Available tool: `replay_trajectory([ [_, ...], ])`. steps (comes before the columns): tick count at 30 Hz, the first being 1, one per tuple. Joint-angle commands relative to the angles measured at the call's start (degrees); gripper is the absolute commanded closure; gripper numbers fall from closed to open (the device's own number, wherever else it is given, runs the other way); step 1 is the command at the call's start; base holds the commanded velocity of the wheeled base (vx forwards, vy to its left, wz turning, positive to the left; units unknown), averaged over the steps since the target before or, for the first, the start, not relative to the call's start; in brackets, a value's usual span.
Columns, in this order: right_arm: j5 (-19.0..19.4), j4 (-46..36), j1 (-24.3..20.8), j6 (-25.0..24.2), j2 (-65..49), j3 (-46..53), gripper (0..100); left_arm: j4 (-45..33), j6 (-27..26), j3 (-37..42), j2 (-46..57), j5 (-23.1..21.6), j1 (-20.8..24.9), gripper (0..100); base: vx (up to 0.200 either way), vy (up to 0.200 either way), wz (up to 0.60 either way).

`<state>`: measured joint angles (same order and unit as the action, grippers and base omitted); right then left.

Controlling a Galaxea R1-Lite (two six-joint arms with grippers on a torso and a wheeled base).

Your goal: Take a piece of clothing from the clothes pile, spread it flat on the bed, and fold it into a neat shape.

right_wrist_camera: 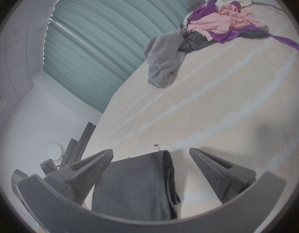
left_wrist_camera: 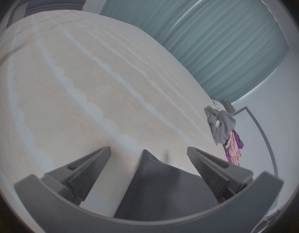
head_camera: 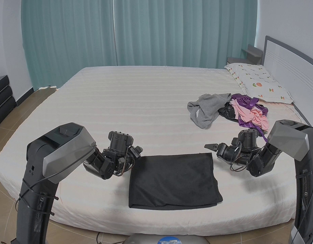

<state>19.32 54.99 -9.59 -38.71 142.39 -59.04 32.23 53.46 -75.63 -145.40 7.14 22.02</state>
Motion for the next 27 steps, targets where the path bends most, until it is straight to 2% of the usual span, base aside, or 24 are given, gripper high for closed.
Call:
replay_trajectory([
  [1, 0.45, -0.15, 0.45, 0.12, -7.12, 4.99, 0, 0.2, 3.23, 1.36, 2.14, -0.11, -1.1, 0, 0.0, 0.0, 0.0],
  [4, 0.72, 0.03, -0.34, 1.26, -10.11, 12.19, 0, 0.38, 4.73, 6.99, 6.0, -1.26, -2.24, 0, 0.0, 0.0, 0.0],
  [6, 0.89, 0.29, -0.6, 2.41, -11.25, 16.15, 0, 1.17, 4.73, 10.42, 8.38, -3.98, -3.12, 0, 0.0, 0.0, 0.0],
  [8, 1.42, 1.35, -0.95, 3.64, -13.45, 22.04, 0, 2.92, 5.08, 14.46, 11.54, -8.64, -4.79, 0, 0.0, 0.0, 0.0],
  [11, 3.0, 3.81, -1.39, 3.64, -16.0, 29.6, 0, 3.54, 6.93, 17.27, 14.18, -12.77, -5.93, 0, 0.0, 0.0, 0.0],
  [12, 3.0, 3.81, -1.39, 3.64, -16.0, 29.6, 0, 3.54, 6.93, 17.27, 14.18, -12.77, -5.93, 0, 0.0, 0.0, 0.0],
  [15, 5.29, 7.76, -2.8, 3.64, -17.14, 37.68, 0, 3.19, 9.47, 17.97, 14.88, -17.95, -6.9, 0, 0.0, 0.0, 0.0],
  [27, 6.08, 9.78, -3.59, 4.43, -14.94, 42.16, 0, 3.28, 9.03, 18.33, 14.62, -18.22, -6.64, 0, 0.0, 0.0, 0.0],
])
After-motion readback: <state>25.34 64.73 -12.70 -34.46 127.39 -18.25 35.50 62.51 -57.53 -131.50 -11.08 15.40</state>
